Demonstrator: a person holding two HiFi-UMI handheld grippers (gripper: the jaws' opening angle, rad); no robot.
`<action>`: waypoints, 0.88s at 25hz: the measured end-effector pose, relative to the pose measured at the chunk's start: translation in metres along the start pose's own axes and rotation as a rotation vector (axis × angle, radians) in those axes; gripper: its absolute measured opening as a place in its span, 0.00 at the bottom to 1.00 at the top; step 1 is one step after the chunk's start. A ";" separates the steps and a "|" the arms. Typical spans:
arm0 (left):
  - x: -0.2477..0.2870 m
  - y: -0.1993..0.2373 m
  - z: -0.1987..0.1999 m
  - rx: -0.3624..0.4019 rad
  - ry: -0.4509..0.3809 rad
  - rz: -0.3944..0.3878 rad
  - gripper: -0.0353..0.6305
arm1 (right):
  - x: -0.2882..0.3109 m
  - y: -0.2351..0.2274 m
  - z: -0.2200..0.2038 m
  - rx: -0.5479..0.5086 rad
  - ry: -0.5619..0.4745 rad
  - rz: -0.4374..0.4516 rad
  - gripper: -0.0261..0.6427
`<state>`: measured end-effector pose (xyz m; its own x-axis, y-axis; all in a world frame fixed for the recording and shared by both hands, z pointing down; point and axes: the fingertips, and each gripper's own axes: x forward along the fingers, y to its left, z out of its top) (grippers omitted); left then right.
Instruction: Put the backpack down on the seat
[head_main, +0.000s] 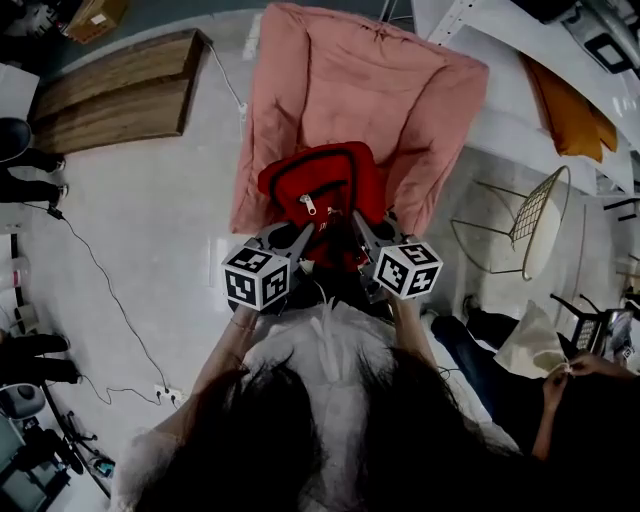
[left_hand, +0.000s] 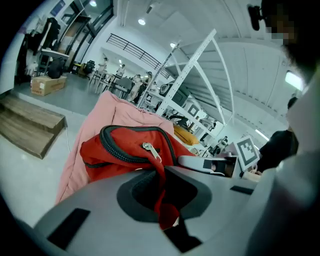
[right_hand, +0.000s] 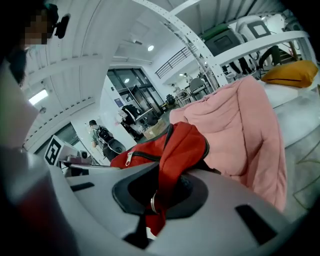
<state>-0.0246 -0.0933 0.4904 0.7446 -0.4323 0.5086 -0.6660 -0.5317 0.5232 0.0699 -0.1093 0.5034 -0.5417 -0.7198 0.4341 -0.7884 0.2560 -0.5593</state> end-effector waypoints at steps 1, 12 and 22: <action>0.008 0.006 -0.001 -0.013 0.006 0.015 0.11 | 0.007 -0.008 0.000 -0.001 0.017 0.005 0.11; 0.100 0.093 -0.023 -0.138 0.120 0.158 0.11 | 0.097 -0.101 -0.025 0.009 0.237 -0.020 0.11; 0.176 0.152 -0.050 -0.203 0.238 0.210 0.11 | 0.160 -0.197 -0.058 0.020 0.429 -0.103 0.11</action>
<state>0.0025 -0.2136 0.6939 0.5759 -0.3229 0.7511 -0.8160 -0.2840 0.5035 0.1219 -0.2375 0.7234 -0.5358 -0.4068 0.7399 -0.8412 0.1816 -0.5093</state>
